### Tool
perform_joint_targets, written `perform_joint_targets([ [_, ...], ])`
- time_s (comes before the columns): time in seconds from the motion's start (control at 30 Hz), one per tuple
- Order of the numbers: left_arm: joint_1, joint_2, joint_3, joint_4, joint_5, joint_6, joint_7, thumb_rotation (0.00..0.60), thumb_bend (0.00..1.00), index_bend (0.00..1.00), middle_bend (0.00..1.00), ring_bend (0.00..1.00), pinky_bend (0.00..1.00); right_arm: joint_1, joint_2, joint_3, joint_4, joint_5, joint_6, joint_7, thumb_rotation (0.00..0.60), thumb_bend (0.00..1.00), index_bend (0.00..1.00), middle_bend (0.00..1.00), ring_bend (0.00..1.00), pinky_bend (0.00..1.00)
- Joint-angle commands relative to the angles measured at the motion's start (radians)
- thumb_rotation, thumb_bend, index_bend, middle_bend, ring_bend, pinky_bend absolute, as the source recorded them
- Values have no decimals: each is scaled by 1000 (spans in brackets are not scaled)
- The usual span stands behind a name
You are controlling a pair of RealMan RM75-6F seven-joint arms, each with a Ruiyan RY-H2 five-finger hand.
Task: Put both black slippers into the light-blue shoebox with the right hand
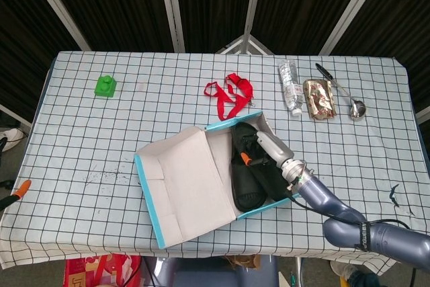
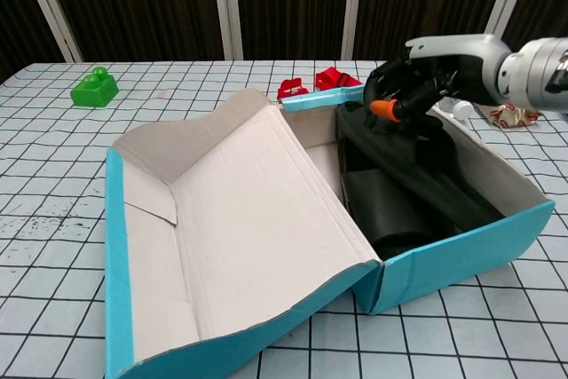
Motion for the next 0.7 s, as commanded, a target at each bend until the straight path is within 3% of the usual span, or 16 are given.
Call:
perform_joint_targets([
  [0.03, 0, 5, 9, -7, 12, -2, -8, 600, 120, 6, 0, 0, 16, -21, 67, 37, -94, 18, 34, 16, 600, 524, 566, 476, 590, 753],
  [0.1, 0, 9, 15, -11, 21, -2, -14, 600, 120, 6, 0, 0, 16, -32, 93, 52, -142, 16, 45, 34, 600, 524, 531, 433, 538, 606],
  [0.13, 1, 12, 17, -14, 27, 1, -17, 600, 120, 6, 0, 0, 16, -40, 109, 63, -172, 11, 49, 55, 600, 523, 485, 383, 475, 465],
  [0.2, 3, 18, 23, -20, 39, 8, -28, 600, 120, 6, 0, 0, 15, -62, 144, 80, -223, -19, 55, 102, 600, 523, 421, 297, 373, 299],
  [0.3, 7, 29, 32, -28, 53, 14, -40, 600, 121, 6, 0, 0, 16, -100, 199, 82, -268, -87, 83, 127, 600, 513, 357, 204, 233, 172],
  [0.37, 11, 37, 38, -33, 60, 16, -45, 600, 120, 6, 0, 0, 16, -138, 237, 59, -283, -149, 146, 63, 600, 491, 320, 169, 163, 138],
  [0.47, 19, 58, 53, -45, 61, 4, -39, 600, 120, 6, 0, 0, 16, -221, 275, -10, -292, -243, 304, -173, 600, 469, 288, 143, 115, 118],
  [0.6, 27, 94, 73, -90, 39, -40, 10, 600, 121, 6, 0, 0, 16, -366, 255, -122, -282, -351, 577, -630, 600, 459, 278, 138, 107, 118],
  [0.7, 25, 101, 79, -112, 40, -55, 34, 600, 121, 6, 0, 0, 16, -451, 229, -188, -265, -418, 704, -808, 600, 459, 276, 137, 106, 118],
])
